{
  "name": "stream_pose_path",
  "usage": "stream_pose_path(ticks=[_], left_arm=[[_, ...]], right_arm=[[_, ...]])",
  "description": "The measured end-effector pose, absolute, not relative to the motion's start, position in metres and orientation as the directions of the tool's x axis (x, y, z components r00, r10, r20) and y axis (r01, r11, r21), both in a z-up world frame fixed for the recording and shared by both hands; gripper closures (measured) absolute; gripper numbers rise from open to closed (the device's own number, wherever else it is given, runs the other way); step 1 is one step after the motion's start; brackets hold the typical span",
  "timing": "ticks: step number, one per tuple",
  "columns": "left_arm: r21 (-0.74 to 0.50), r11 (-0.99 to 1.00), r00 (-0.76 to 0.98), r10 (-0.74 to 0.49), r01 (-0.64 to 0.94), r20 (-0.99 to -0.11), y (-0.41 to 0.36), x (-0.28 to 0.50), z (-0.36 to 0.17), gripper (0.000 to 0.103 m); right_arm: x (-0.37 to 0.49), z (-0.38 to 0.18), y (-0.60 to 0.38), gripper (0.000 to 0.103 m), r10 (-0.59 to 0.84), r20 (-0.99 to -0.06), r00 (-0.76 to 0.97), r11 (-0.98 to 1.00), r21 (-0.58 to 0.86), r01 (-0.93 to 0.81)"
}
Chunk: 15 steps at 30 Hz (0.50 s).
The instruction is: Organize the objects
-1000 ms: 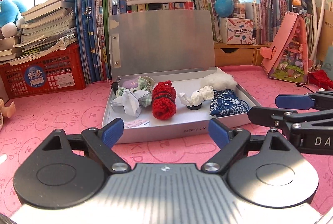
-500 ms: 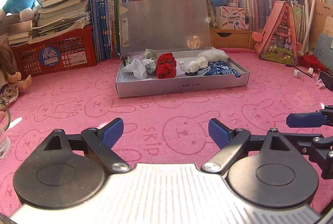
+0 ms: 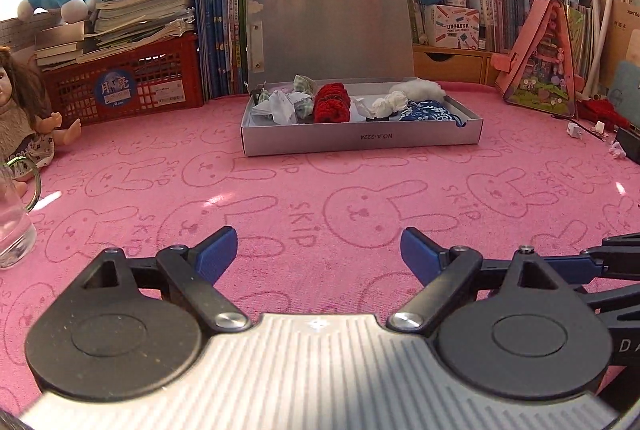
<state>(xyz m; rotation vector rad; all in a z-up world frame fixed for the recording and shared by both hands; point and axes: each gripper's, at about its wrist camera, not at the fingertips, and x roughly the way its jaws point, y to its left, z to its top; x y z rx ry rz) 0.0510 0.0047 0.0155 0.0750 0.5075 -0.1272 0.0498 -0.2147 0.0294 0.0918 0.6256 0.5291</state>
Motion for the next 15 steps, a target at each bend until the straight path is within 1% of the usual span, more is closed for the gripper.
stream_pose_path(ticks=[1, 6, 9, 12, 15], left_arm=[[0.039, 0.989, 0.866, -0.103, 0.140, -0.489, 0.005, 0.050, 0.015, 0.012], [0.025, 0.987, 0.860, -0.127, 0.159, -0.494, 0.004, 0.044, 0.014, 0.012], [0.011, 0.982, 0.856, -0.157, 0.187, -0.493, 0.000, 0.036, 0.014, 0.012], [0.005, 0.971, 0.844, -0.204, 0.238, -0.495, -0.007, 0.025, 0.013, 0.012], [0.003, 0.957, 0.829, -0.249, 0.290, -0.502, -0.018, 0.014, 0.009, 0.012]], right_arm=[[0.049, 0.029, -0.215, 0.066, 0.498, -0.533, 0.684, 0.864, 0.239, -0.443], [0.048, 0.034, -0.219, 0.066, 0.460, -0.514, 0.724, 0.887, 0.223, -0.405], [0.050, 0.036, -0.228, 0.066, 0.387, -0.503, 0.772, 0.921, 0.184, -0.342], [0.047, 0.037, -0.234, 0.066, 0.289, -0.488, 0.824, 0.956, 0.105, -0.273], [0.041, 0.035, -0.241, 0.066, 0.225, -0.471, 0.853, 0.973, 0.056, -0.226]])
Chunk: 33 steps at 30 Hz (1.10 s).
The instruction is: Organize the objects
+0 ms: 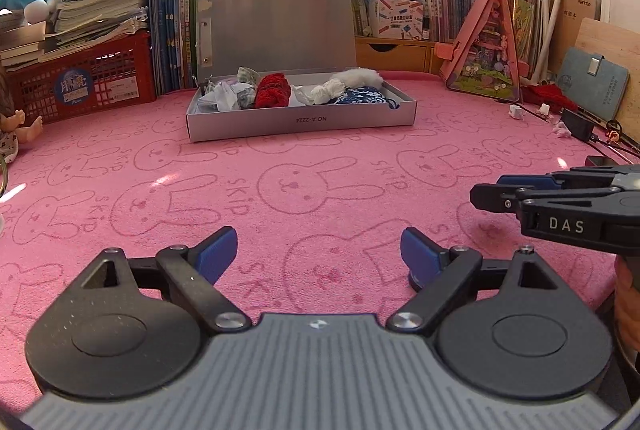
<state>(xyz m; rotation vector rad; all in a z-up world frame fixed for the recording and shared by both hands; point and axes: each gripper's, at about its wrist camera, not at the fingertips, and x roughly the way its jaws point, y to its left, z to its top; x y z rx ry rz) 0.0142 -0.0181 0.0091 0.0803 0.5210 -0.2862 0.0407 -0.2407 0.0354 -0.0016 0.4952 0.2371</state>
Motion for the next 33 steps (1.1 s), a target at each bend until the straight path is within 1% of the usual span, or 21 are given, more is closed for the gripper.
stream_pose_path(ticks=[3, 6, 11, 14, 15, 18, 19, 20, 22, 25, 28, 31, 33], left_arm=[[0.007, 0.937, 0.808, -0.297, 0.349, -0.509, -0.033, 0.004, 0.003, 0.012], [0.034, 0.921, 0.800, -0.318, 0.388, -0.509, -0.048, -0.003, -0.004, 0.012], [0.022, 0.917, 0.786, -0.329, 0.398, -0.523, -0.060, -0.003, -0.013, 0.012], [0.015, 0.918, 0.777, -0.328, 0.397, -0.537, -0.064, -0.001, -0.018, 0.013], [0.024, 0.919, 0.783, -0.323, 0.394, -0.531, -0.066, -0.001, -0.019, 0.014], [0.038, 0.916, 0.789, -0.321, 0.398, -0.523, -0.068, -0.002, -0.019, 0.021], [0.037, 0.917, 0.791, -0.322, 0.397, -0.521, -0.068, -0.002, -0.019, 0.026], [0.037, 0.918, 0.792, -0.321, 0.396, -0.519, -0.068, -0.002, -0.019, 0.028], [0.037, 0.920, 0.796, -0.317, 0.390, -0.515, -0.068, -0.002, -0.018, 0.035], [0.033, 0.921, 0.798, -0.318, 0.388, -0.512, -0.067, -0.002, -0.017, 0.038], [0.039, 0.921, 0.800, -0.316, 0.388, -0.510, -0.068, -0.002, -0.017, 0.038], [0.037, 0.921, 0.800, -0.317, 0.388, -0.509, -0.068, -0.002, -0.017, 0.038], [0.037, 0.921, 0.801, -0.317, 0.388, -0.509, -0.068, -0.002, -0.017, 0.038]], right_arm=[[0.032, 0.033, -0.247, 0.066, 0.172, -0.450, 0.876, 0.983, 0.020, -0.183], [0.025, 0.031, -0.251, 0.065, 0.141, -0.436, 0.889, 0.988, 0.001, -0.156], [0.015, 0.029, -0.256, 0.064, 0.107, -0.428, 0.897, 0.992, -0.020, -0.128], [0.013, 0.025, -0.258, 0.062, 0.100, -0.439, 0.893, 0.992, -0.030, -0.126], [0.013, 0.024, -0.258, 0.062, 0.103, -0.443, 0.890, 0.991, -0.027, -0.129], [0.014, 0.022, -0.256, 0.062, 0.114, -0.443, 0.889, 0.990, -0.026, -0.140], [0.015, 0.021, -0.255, 0.054, 0.122, -0.443, 0.888, 0.989, -0.024, -0.148], [0.016, 0.022, -0.254, 0.045, 0.132, -0.441, 0.888, 0.987, -0.021, -0.157], [0.020, 0.021, -0.250, 0.042, 0.133, -0.439, 0.888, 0.986, -0.031, -0.163], [0.029, 0.019, -0.243, 0.039, 0.116, -0.446, 0.888, 0.986, -0.057, -0.157], [0.039, 0.017, -0.240, 0.039, 0.104, -0.468, 0.878, 0.988, -0.050, -0.144], [0.046, 0.014, -0.241, 0.040, 0.129, -0.488, 0.863, 0.988, -0.016, -0.156], [0.045, 0.014, -0.241, 0.056, 0.136, -0.480, 0.866, 0.987, -0.010, -0.160]])
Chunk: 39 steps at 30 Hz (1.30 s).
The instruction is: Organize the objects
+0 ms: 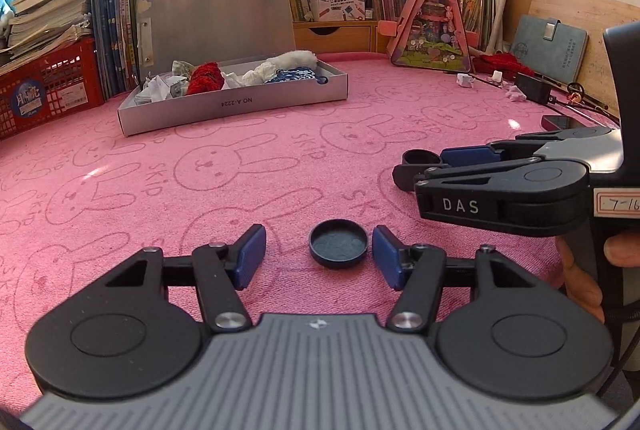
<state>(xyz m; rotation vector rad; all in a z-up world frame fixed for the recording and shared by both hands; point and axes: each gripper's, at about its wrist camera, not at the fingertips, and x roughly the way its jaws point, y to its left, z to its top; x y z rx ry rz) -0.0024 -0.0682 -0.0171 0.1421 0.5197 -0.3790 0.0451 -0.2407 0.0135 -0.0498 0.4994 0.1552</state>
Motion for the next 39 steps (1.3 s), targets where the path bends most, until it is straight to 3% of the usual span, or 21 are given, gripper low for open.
stream_pose_path(ticks=[2, 32, 39], left_arm=[[0.038, 0.921, 0.801, -0.316, 0.387, -0.508, -0.068, -0.002, -0.017, 0.038], [0.035, 0.953, 0.841, -0.248, 0.301, -0.481, -0.071, 0.007, -0.020, 0.037], [0.025, 0.955, 0.841, -0.249, 0.297, -0.480, -0.071, 0.006, -0.020, 0.045]], right_arm=[[0.043, 0.014, -0.241, 0.067, 0.133, -0.476, 0.870, 0.988, -0.011, -0.157], [0.009, 0.013, -0.232, 0.065, 0.097, -0.454, 0.886, 0.993, -0.019, -0.118], [0.011, 0.013, -0.229, 0.066, 0.091, -0.458, 0.884, 0.994, -0.010, -0.107]])
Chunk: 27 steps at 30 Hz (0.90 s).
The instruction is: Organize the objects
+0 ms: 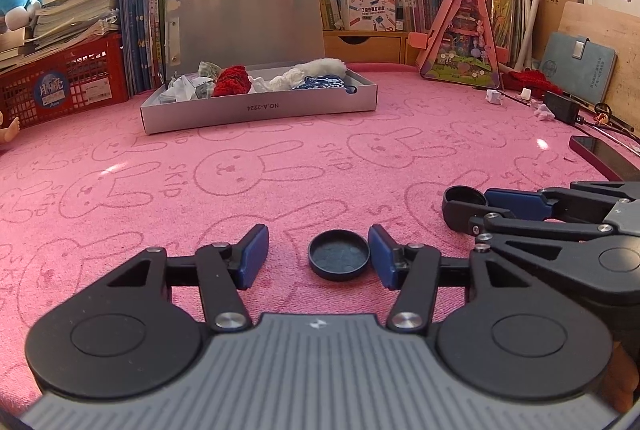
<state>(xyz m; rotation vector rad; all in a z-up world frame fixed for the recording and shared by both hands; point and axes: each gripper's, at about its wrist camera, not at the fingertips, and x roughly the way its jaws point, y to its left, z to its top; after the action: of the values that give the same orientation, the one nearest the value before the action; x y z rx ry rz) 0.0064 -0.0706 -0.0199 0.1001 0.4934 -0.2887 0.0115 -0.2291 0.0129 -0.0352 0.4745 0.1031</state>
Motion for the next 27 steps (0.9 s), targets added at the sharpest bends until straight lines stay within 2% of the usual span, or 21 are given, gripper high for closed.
stream_pose_path(ticks=[7, 14, 15, 16, 17, 20, 22, 24, 25, 26, 27], left_arm=[[0.026, 0.956, 0.844, -0.245, 0.292, -0.477, -0.070, 0.006, -0.020, 0.060], [0.019, 0.962, 0.849, -0.233, 0.274, -0.475, -0.067, 0.007, -0.018, 0.064], [0.014, 0.963, 0.849, -0.230, 0.269, -0.476, -0.066, 0.007, -0.018, 0.064], [0.013, 0.965, 0.850, -0.226, 0.263, -0.476, -0.065, 0.007, -0.018, 0.064], [0.015, 0.966, 0.852, -0.221, 0.259, -0.475, -0.065, 0.008, -0.018, 0.064], [0.026, 0.967, 0.857, -0.212, 0.254, -0.470, -0.065, 0.007, -0.019, 0.063], [0.037, 0.967, 0.862, -0.206, 0.251, -0.464, -0.066, 0.006, -0.020, 0.063], [0.037, 0.968, 0.862, -0.205, 0.250, -0.464, -0.066, 0.006, -0.020, 0.063], [0.037, 0.968, 0.862, -0.205, 0.250, -0.464, -0.066, 0.006, -0.020, 0.063], [0.036, 0.968, 0.862, -0.205, 0.250, -0.464, -0.066, 0.006, -0.020, 0.064], [0.031, 0.968, 0.860, -0.206, 0.248, -0.466, -0.065, 0.007, -0.020, 0.064]], right_arm=[[0.015, 0.013, -0.222, 0.066, 0.099, -0.461, 0.882, 0.994, -0.005, -0.114], [0.018, 0.014, -0.217, 0.065, 0.107, -0.457, 0.883, 0.992, -0.011, -0.126], [0.018, 0.014, -0.216, 0.064, 0.101, -0.455, 0.885, 0.992, -0.017, -0.122], [0.018, 0.014, -0.215, 0.058, 0.090, -0.450, 0.888, 0.993, -0.028, -0.115], [0.019, 0.014, -0.216, 0.047, 0.082, -0.449, 0.890, 0.994, -0.033, -0.108], [0.022, 0.013, -0.217, 0.042, 0.079, -0.453, 0.888, 0.995, -0.025, -0.101], [0.022, 0.013, -0.217, 0.042, 0.082, -0.454, 0.887, 0.994, -0.026, -0.105], [0.021, 0.013, -0.215, 0.050, 0.090, -0.455, 0.886, 0.993, -0.026, -0.114], [0.021, 0.013, -0.214, 0.060, 0.100, -0.455, 0.885, 0.992, -0.023, -0.124], [0.020, 0.013, -0.213, 0.065, 0.103, -0.455, 0.885, 0.992, -0.023, -0.127], [0.020, 0.014, -0.212, 0.065, 0.102, -0.453, 0.886, 0.992, -0.022, -0.125]])
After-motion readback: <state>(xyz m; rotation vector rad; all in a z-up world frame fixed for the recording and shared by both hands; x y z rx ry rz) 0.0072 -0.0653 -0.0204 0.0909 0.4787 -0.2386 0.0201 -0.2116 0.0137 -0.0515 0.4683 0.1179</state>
